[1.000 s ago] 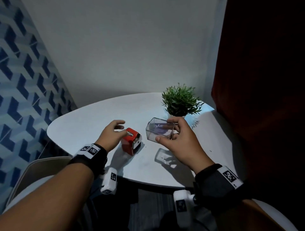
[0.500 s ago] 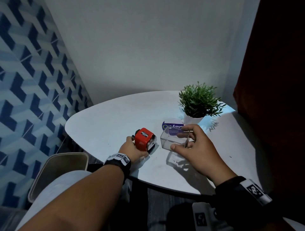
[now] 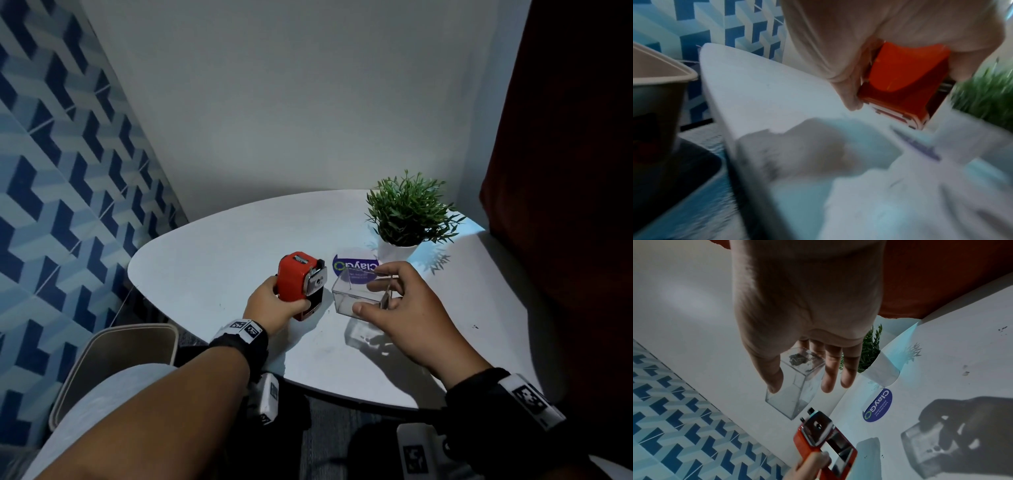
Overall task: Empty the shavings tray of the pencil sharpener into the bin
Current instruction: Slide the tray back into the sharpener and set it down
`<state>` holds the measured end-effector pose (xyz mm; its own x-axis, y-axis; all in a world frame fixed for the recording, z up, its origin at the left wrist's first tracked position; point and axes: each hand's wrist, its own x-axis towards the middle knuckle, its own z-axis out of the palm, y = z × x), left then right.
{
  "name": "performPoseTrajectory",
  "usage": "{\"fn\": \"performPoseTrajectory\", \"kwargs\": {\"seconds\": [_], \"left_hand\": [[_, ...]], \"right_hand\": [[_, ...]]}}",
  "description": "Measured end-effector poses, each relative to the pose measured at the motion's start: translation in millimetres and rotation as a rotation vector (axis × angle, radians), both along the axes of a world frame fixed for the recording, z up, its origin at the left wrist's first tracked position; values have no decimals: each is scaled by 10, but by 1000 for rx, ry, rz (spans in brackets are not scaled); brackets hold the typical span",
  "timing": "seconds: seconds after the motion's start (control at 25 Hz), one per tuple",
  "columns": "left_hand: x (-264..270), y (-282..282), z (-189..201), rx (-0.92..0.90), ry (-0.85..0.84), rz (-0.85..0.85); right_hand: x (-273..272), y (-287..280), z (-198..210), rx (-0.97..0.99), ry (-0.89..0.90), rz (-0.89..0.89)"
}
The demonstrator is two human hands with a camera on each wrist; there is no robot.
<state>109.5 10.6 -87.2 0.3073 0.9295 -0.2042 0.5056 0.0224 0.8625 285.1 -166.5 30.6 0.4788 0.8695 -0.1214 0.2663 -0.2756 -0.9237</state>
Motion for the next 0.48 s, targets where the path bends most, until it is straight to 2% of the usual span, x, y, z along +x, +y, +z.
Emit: {"fn": "performPoseTrajectory", "kwargs": {"seconds": [0.12,0.24,0.36,0.48], "left_hand": [[35,-38,392,-63,-290,48],[11,-141,824,-125,-491,4],[-88,-261,1121,-116,-586,-62],[-184,-365,1217,-81,-588,-54]], "right_hand": [[-55,12,82,30,31,14],[-131,26,134,98,85,15],[-187,19,184,168,117,8],[-231,-31,241,206,109,18]]}}
